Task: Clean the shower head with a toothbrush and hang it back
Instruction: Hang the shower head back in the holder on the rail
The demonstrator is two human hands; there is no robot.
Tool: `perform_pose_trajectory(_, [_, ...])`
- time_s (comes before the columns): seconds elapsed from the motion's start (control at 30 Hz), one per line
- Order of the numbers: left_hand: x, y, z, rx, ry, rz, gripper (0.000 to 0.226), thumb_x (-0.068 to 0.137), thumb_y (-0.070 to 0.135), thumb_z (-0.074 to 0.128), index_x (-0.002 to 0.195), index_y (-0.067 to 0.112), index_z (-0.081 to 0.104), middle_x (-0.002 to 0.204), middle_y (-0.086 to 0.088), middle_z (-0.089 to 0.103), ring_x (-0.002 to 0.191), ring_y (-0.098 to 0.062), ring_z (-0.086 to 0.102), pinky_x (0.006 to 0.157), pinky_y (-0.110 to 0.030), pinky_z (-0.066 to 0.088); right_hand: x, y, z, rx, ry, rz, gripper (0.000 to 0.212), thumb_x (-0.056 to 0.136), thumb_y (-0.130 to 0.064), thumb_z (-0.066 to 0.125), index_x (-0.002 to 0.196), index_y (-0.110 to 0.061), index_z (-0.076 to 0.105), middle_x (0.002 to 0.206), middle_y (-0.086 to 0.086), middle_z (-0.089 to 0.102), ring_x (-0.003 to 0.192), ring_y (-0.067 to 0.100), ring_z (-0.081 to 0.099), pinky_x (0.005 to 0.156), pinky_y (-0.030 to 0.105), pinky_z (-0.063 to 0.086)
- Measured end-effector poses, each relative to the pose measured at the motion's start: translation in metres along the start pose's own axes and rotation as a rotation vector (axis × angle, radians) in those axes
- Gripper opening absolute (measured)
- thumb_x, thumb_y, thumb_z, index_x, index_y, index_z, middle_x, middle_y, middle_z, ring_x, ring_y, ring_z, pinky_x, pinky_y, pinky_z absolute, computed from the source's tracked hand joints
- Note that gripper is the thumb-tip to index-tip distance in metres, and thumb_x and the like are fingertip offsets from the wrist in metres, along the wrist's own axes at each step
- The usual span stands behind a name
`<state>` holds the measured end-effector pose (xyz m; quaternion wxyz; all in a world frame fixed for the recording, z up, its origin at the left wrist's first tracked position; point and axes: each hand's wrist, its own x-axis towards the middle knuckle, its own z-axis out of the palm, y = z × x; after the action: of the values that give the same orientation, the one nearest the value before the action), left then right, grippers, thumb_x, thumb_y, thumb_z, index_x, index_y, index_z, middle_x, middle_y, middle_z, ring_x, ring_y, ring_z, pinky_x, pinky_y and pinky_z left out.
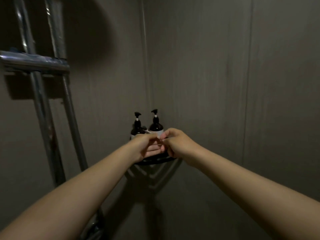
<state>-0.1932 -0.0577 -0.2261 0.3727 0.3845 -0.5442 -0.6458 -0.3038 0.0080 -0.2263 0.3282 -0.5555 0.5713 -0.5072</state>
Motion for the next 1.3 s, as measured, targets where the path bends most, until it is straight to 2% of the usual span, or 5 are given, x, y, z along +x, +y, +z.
perform_pose_trajectory(0.17, [0.027,-0.008,0.032,-0.097,-0.032,0.009,0.020,0.098,0.019,0.048,0.090,0.005,0.059,0.076,-0.008,0.070,0.076,-0.019,0.066,0.056,-0.026,0.058,0.004,0.007,-0.041,-0.022,0.171,0.051,0.017,0.087,0.004,0.041,0.083,-0.011,0.048,0.060,0.009,0.055,0.037,0.011,0.043,0.035,0.015,0.031])
perform_pose_trajectory(0.43, [0.065,-0.026,0.083,-0.246,-0.182,-0.016,0.023,0.099,0.023,0.045,0.085,0.012,0.059,0.060,0.000,0.063,0.060,-0.013,0.062,0.054,-0.029,0.059,0.046,0.023,-0.072,-0.014,0.372,0.057,0.020,0.086,0.000,0.044,0.069,-0.010,0.047,0.070,0.018,0.060,0.057,0.024,0.056,0.062,0.033,0.051])
perform_pose_trajectory(0.8, [0.107,-0.073,0.093,-0.422,-0.176,-0.149,0.035,0.103,0.024,0.034,0.083,0.009,0.059,0.068,-0.008,0.065,0.071,-0.019,0.061,0.068,-0.033,0.052,0.088,0.084,-0.062,0.027,0.369,0.189,0.023,0.088,0.003,0.041,0.069,-0.007,0.047,0.056,0.013,0.055,0.037,0.014,0.051,0.039,0.019,0.045])
perform_pose_trajectory(1.07, [0.119,-0.085,0.095,-0.452,-0.179,-0.192,0.036,0.103,0.028,0.032,0.093,0.010,0.062,0.076,-0.010,0.069,0.083,-0.022,0.062,0.090,-0.037,0.046,0.101,0.102,-0.066,-0.029,0.348,0.208,0.012,0.087,-0.006,0.047,0.077,-0.009,0.052,0.066,0.013,0.060,0.054,0.021,0.056,0.064,0.035,0.052])
perform_pose_trajectory(1.3, [0.122,-0.089,0.101,-0.468,-0.164,-0.193,0.035,0.103,0.027,0.032,0.100,0.011,0.063,0.079,-0.010,0.065,0.083,-0.022,0.060,0.089,-0.037,0.047,0.102,0.106,-0.069,-0.018,0.337,0.221,0.019,0.085,-0.002,0.046,0.069,-0.008,0.052,0.059,0.014,0.057,0.050,0.022,0.054,0.060,0.034,0.049])
